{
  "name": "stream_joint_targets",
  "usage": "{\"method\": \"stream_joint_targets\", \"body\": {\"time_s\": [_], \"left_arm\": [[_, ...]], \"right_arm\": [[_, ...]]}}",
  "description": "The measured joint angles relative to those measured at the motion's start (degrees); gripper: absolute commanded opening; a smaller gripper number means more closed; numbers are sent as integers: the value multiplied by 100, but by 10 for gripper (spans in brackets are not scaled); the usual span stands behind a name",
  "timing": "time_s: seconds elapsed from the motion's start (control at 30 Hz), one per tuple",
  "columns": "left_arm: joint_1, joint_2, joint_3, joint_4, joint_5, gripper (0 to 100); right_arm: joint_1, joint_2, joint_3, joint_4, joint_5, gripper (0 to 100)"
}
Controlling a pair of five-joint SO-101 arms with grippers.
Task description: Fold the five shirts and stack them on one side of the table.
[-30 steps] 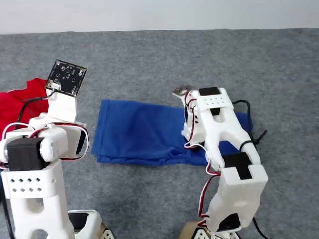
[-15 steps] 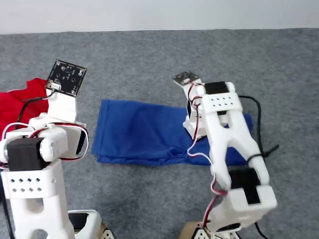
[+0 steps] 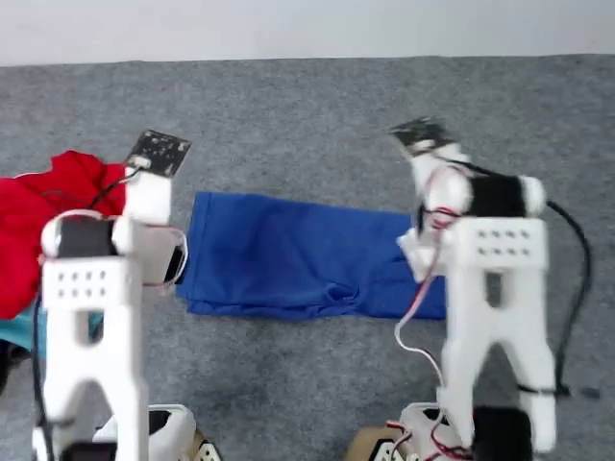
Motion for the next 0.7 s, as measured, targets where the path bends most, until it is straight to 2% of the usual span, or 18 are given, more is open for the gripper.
{"method": "stream_joint_targets", "body": {"time_s": [0.3, 0.7], "left_arm": [[0, 2488, -1468, 18, 9, 215], [-53, 4993, -3218, 88, -316, 217]], "right_arm": [[1512, -1011, 0, 0, 149, 9], [2971, -1459, 0, 9, 686, 9]]}}
